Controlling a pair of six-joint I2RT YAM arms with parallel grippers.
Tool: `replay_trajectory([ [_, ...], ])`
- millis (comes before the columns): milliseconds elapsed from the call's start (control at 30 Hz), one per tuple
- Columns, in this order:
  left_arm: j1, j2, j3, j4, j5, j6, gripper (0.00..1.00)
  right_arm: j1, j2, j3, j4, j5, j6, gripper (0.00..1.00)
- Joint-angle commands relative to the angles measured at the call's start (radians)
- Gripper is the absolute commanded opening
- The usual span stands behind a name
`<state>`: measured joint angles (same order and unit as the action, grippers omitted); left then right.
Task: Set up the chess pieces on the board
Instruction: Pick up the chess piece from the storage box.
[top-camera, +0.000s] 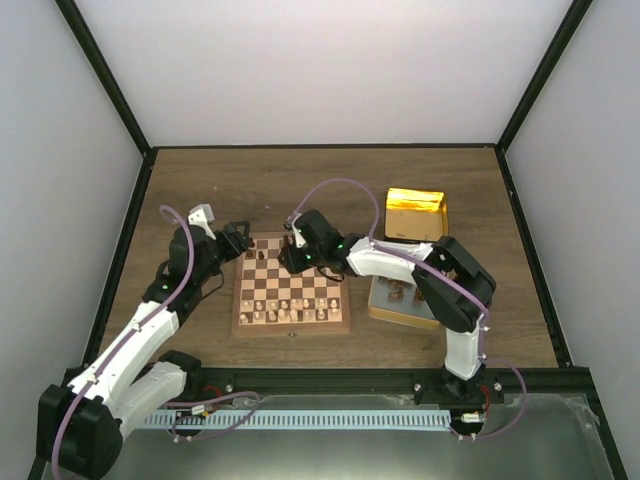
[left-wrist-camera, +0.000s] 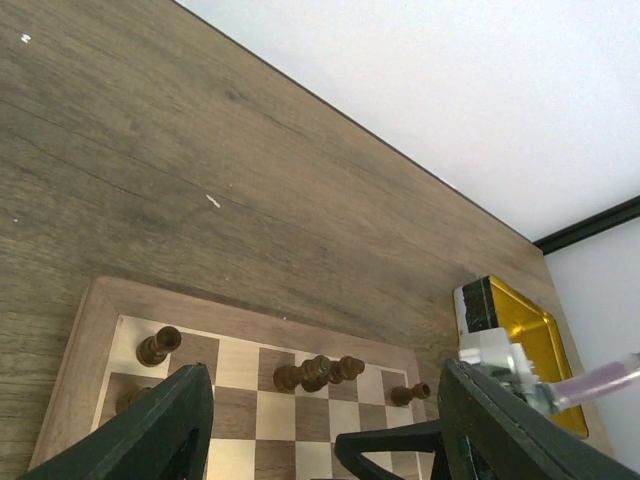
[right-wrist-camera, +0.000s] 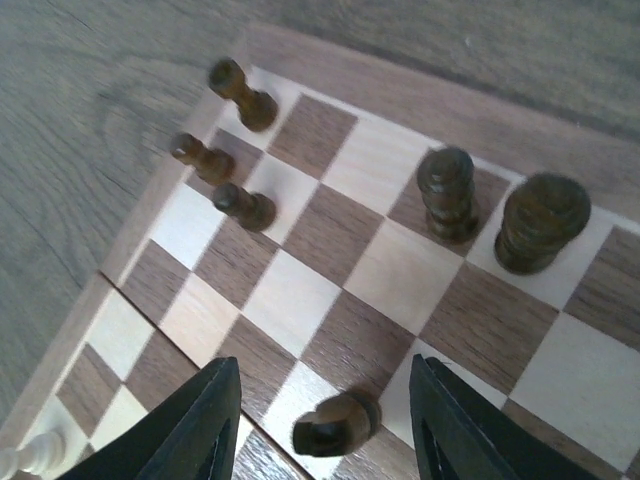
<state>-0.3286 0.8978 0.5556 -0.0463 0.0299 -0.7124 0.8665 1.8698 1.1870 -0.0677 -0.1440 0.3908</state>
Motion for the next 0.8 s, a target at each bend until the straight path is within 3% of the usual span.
replay_trajectory([
  [0, 0.005, -0.010, 0.023, -0.007, -0.011, 0.010, 0.64, 0.011, 0.039, 0.072, -0.149, 0.034, 0.033, 0.48],
  [200, 0.007, 0.007, 0.020, 0.008, 0.006, 0.010, 0.64, 0.017, 0.074, 0.123, -0.202, 0.064, 0.066, 0.45],
  [567, 0.010, -0.005, 0.012, 0.002, 0.003, 0.010, 0.64, 0.019, 0.056, 0.158, -0.250, 0.105, 0.077, 0.20],
  [767, 0.012, -0.005, 0.009, 0.003, 0.009, 0.010, 0.64, 0.017, 0.005, 0.160, -0.288, 0.224, 0.115, 0.18],
])
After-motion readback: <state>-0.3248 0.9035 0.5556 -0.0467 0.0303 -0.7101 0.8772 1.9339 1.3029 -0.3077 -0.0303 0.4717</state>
